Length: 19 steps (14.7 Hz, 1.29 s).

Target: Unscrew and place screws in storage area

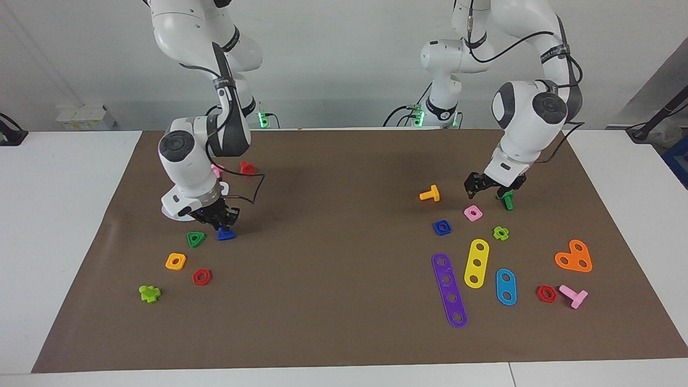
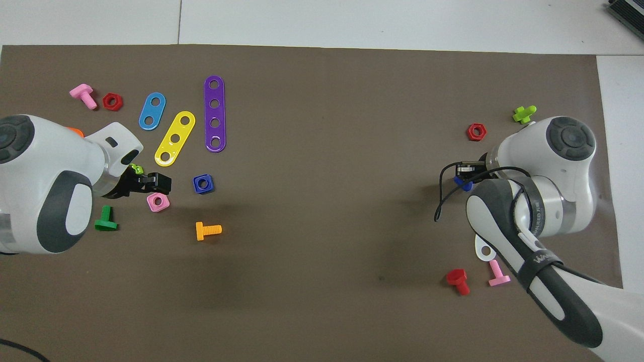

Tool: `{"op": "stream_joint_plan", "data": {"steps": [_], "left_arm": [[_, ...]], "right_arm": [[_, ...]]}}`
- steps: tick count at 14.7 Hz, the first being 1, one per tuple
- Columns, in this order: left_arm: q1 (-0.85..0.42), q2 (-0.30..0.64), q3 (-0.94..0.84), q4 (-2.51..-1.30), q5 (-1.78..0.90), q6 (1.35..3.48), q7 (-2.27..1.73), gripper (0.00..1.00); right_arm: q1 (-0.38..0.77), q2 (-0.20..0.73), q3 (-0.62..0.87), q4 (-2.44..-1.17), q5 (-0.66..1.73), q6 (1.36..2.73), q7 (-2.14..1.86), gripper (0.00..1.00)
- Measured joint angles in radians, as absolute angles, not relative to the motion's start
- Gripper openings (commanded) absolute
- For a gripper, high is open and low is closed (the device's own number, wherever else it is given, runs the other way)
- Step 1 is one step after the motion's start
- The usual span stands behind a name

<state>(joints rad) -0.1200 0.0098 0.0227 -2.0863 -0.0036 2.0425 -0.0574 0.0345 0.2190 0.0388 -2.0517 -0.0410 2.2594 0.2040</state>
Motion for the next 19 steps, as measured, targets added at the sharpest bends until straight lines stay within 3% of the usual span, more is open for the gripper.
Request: {"op": "stream_joint_plan", "data": {"steps": [6,12,15,19], "left_arm": [[-0.084,-0.068,0.023,-2.086,-0.003,1.999,-0.030,0.92],[-0.084,-0.174,0.023,-2.083,-0.002,1.904,-0.030,0.93],[-0.078,-0.214,0.024,-2.082,-0.001,1.886,-0.030,0.95],[-0.053,-0.236,0.024,-2.060,-0.001,1.868,-0.029,0.98]], "right_arm": [[0.036,0.169,0.042,-1.984,-0.041,2.192,0.204,0.98],[0.041,-0.009,0.057,-1.943,-0.040,2.074,0.204,0.99],[0.045,-0.045,0.066,-1.835,-0.040,1.935,0.204,0.99],[0.045,-0.013,0.067,-1.643,-0.039,1.756,0.204,0.99]]}}
